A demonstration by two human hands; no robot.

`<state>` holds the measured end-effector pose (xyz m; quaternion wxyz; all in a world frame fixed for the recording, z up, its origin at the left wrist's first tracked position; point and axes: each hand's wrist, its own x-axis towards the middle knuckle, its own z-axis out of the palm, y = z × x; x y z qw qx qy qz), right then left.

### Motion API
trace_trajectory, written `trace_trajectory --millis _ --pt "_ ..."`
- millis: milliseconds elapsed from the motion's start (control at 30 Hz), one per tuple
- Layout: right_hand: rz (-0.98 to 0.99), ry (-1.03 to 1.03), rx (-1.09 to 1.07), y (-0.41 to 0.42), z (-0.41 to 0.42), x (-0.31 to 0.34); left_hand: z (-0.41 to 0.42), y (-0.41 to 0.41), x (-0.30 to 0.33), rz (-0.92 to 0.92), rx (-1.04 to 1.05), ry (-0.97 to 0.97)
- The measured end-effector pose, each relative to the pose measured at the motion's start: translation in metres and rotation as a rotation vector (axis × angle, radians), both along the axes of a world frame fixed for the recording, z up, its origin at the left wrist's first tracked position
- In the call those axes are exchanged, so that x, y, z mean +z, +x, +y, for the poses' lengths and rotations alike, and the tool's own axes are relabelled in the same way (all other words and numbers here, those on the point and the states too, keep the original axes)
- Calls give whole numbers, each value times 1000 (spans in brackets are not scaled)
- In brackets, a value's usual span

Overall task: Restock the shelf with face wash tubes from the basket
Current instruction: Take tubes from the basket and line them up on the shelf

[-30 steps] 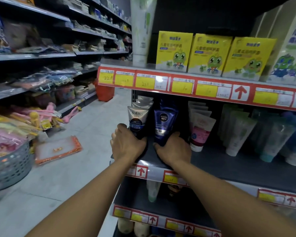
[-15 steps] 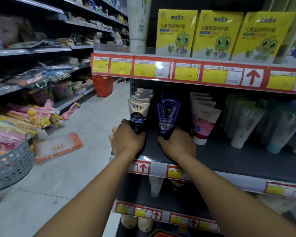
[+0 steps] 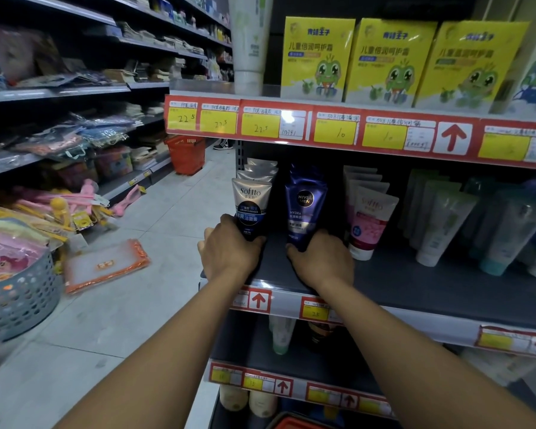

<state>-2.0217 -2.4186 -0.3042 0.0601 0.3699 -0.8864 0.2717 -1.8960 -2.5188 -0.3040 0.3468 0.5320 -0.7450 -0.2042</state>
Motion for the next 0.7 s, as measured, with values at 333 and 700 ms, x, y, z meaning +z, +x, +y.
trace_trajectory --millis 333,700 --pt "-1 -8 -4 0 0 0 -1 -2 -1 -26 10 -20" --pt "-14 -29 -6 1 1 -1 3 -1 1 -29 16 -24"
